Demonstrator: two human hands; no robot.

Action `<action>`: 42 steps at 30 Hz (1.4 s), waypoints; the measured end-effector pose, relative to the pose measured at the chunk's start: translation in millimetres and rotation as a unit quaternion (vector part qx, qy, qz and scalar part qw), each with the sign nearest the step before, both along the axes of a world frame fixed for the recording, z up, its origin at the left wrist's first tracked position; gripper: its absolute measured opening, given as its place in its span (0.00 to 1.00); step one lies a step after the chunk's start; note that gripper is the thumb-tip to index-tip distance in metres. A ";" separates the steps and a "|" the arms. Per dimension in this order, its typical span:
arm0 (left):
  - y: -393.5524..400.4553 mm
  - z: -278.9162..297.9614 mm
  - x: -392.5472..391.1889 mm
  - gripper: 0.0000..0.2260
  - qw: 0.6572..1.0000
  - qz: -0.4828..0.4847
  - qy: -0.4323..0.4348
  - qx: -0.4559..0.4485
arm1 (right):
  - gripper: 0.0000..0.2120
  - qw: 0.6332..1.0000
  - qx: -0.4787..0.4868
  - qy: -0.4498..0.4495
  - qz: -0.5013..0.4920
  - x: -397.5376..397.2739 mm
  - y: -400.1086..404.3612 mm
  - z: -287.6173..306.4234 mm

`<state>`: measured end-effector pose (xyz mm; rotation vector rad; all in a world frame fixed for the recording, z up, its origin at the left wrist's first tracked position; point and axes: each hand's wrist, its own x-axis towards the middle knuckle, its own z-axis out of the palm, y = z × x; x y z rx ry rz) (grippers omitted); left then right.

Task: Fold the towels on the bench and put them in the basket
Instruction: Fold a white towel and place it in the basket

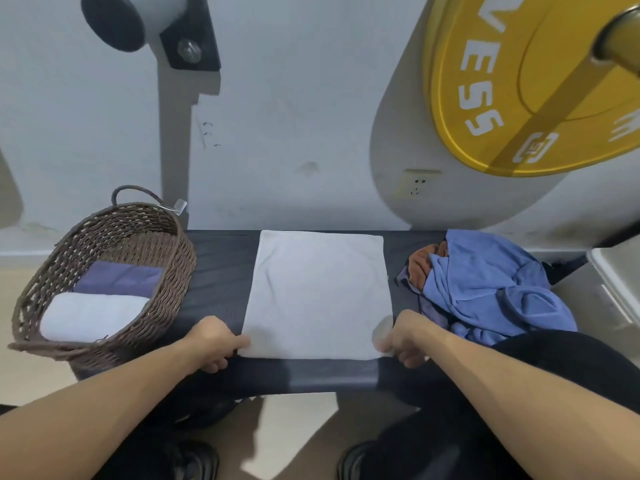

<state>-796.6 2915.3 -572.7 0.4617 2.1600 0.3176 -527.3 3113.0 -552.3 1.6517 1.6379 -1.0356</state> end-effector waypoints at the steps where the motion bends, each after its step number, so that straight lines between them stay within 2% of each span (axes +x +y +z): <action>1: -0.1 -1.9 1.7 0.12 1.000 0.002 0.005 0.005 | 0.07 1.000 0.007 -0.005 -0.005 -1.2 -4.8 -0.6; 6: -3.8 -8.6 9.1 0.09 0.998 -0.051 0.038 0.013 | 0.11 0.995 0.038 0.029 -0.090 12.3 -14.5 -1.5; 10: -2.4 -1.0 3.2 0.09 0.996 -0.071 -0.026 -0.035 | 0.09 0.989 -0.017 0.051 -0.134 30.8 -10.5 2.0; 13: -4.2 5.1 9.3 0.10 0.989 -0.082 -0.081 -0.089 | 0.13 0.991 -0.075 0.004 -0.109 42.2 -13.4 -1.2; 15: -4.0 9.8 16.8 0.07 0.980 -0.146 -0.048 -0.124 | 0.14 0.992 -0.095 -0.036 -0.073 44.8 -12.2 -4.3; 17: -2.4 15.3 23.3 0.06 0.956 -0.248 0.047 -0.151 | 0.13 0.992 -0.091 -0.087 -0.021 42.3 -9.9 -1.1; 19: 1.6 15.6 30.6 0.06 0.926 -0.330 0.161 -0.089 | 0.12 0.985 0.015 -0.127 0.114 38.2 -7.8 1.1; 20: 4.8 12.9 35.7 0.06 0.917 -0.347 0.193 -0.026 | 0.13 0.972 0.099 -0.109 0.184 33.8 -8.2 0.1; 21: 7.8 10.2 42.8 0.06 0.912 -0.352 0.205 0.045 | 0.13 0.959 0.166 -0.045 0.225 29.5 -11.4 -2.1; 22: 11.0 8.0 51.7 0.06 0.905 -0.357 0.204 0.111 | 0.15 0.951 0.197 0.045 0.234 23.7 -16.9 -3.6; 24: 15.2 0.6 67.8 0.09 0.876 -0.399 0.189 0.193 | 0.21 0.932 0.179 0.200 0.245 11.3 -33.0 -5.0; 26: 15.0 -11.5 75.9 0.17 0.838 -0.477 0.198 0.177 | 0.25 0.901 0.139 0.250 0.325 3.1 -48.0 -14.5; 28: 10.1 -20.3 73.5 0.24 0.803 -0.543 0.217 0.116 | 0.31 0.866 0.144 0.223 0.424 2.9 -57.6 -31.0; 30: 3.9 -26.6 67.9 0.26 0.776 -0.578 0.231 0.097 | 0.33 0.833 0.187 0.202 0.480 5.1 -59.8 -44.1; 32: 1.0 -30.4 64.6 0.24 0.785 -0.569 0.215 0.116 | 0.27 0.825 0.213 0.219 0.476 5.4 -58.1 -48.8; 35: 5.8 -31.4 60.8 0.22 0.849 -0.485 0.143 0.154 | 0.14 0.836 0.188 0.251 0.450 1.9 -53.2 -49.1; 37: 9.0 -31.3 56.5 0.21 0.877 -0.443 0.098 0.157 | 0.05 0.861 0.156 0.275 0.399 -0.8 -49.4 -47.3; 40: 11.0 -31.7 50.4 0.18 0.864 -0.466 0.110 0.154 | 0.09 0.905 0.126 0.293 0.281 -6.1 -43.3 -41.6; 42: 11.7 -32.0 47.9 0.11 0.854 -0.467 0.135 0.183 | 0.11 0.918 0.119 0.283 0.250 -9.3 -39.6 -37.4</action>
